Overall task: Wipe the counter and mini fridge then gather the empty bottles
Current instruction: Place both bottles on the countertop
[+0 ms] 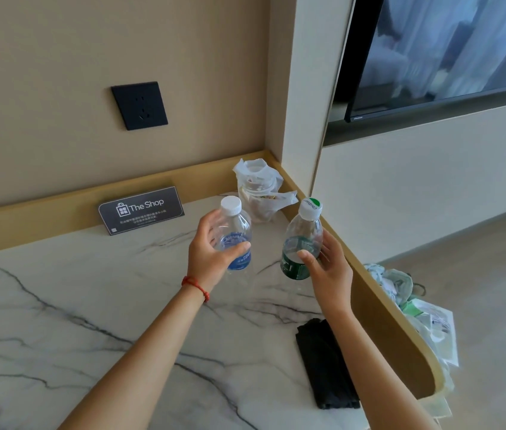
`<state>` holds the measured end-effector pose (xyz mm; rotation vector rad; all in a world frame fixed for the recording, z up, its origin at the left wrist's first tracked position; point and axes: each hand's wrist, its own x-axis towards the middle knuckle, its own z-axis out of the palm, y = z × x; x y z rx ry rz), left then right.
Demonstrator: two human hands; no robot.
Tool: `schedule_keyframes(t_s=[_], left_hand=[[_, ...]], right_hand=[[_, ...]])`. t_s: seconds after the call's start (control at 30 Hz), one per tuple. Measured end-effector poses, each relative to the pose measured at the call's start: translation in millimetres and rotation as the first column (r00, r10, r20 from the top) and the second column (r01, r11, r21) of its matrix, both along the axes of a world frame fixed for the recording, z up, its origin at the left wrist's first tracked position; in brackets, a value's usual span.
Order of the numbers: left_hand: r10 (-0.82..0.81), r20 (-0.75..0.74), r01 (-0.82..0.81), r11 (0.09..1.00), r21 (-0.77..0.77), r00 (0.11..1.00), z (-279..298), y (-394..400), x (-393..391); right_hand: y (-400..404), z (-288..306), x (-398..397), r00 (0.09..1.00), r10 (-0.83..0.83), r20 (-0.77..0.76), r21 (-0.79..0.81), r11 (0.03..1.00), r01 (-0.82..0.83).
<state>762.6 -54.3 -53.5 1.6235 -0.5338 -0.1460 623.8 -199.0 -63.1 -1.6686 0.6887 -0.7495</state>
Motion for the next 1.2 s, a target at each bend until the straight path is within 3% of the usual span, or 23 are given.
schedule_keyframes(t_s=[0.57, 1.2], left_hand=[[0.033, -0.118, -0.025, 0.997, 0.067, 0.992, -54, -3, 2], [0.030, -0.091, -0.026, 0.999, 0.044, 0.995, -64, -43, 35]], right_hand=[[-5, -33, 19, 0.990, 0.047, -0.132, 0.000, 0.999, -0.047], [-30, -47, 79, 0.993, 0.107, -0.057, 0.007, 0.994, -0.107]])
